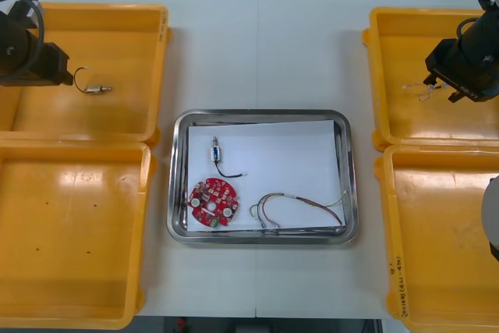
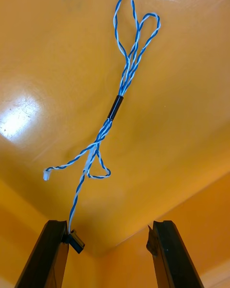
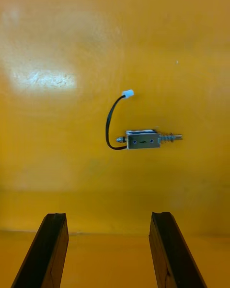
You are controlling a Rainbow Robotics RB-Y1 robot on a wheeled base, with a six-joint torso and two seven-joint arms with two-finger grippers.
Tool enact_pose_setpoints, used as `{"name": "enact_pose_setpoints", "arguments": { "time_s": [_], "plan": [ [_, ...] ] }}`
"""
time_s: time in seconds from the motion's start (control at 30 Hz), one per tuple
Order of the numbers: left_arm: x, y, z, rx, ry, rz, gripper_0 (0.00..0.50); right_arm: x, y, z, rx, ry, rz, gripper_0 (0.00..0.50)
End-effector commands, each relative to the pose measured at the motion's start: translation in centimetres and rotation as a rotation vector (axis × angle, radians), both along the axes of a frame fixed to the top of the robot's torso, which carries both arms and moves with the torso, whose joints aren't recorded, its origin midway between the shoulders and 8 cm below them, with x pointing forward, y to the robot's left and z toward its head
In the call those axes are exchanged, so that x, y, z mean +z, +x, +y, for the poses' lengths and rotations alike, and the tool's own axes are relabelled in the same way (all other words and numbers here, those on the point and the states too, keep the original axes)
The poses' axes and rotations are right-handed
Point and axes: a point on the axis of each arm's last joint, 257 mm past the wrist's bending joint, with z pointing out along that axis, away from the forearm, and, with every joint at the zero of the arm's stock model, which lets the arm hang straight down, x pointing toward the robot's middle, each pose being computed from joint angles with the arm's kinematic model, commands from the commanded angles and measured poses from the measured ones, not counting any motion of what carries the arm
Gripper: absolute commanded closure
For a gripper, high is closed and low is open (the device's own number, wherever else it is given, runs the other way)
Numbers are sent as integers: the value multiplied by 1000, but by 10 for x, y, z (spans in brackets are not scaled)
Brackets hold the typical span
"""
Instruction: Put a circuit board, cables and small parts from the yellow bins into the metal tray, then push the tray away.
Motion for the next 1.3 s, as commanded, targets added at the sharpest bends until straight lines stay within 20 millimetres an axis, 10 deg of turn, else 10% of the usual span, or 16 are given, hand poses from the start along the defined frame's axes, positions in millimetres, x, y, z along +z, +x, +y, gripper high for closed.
{"name": "enact_pose_setpoints", "arguments": {
  "time_s": [0.03, 0.83, 0.9, 0.93, 1.0, 1.23, 1.3],
  "plan": [
    [59, 9, -7, -185, 93, -79, 0, 12, 4, 2, -18, 8, -40, 0],
    [41, 9, -37, -794, 515, 21, 0, 30, -4, -29, 52, -95, -35, 0],
    [37, 10, -36, -817, 510, 22, 0, 30, -5, -30, 55, -94, -34, 152],
    [36, 11, -36, -839, 507, 18, 0, 29, -6, -31, 56, -95, -32, 378],
    [34, 13, -36, -879, 502, 10, 0, 28, -6, -32, 60, -96, -29, 474],
    [29, 25, -36, -1003, 569, -13, 0, 26, -7, -32, 64, -98, -27, 487],
    [28, 29, -38, -1026, 589, -14, 0, 27, -7, -33, 62, -99, -28, 391]
  ]
}}
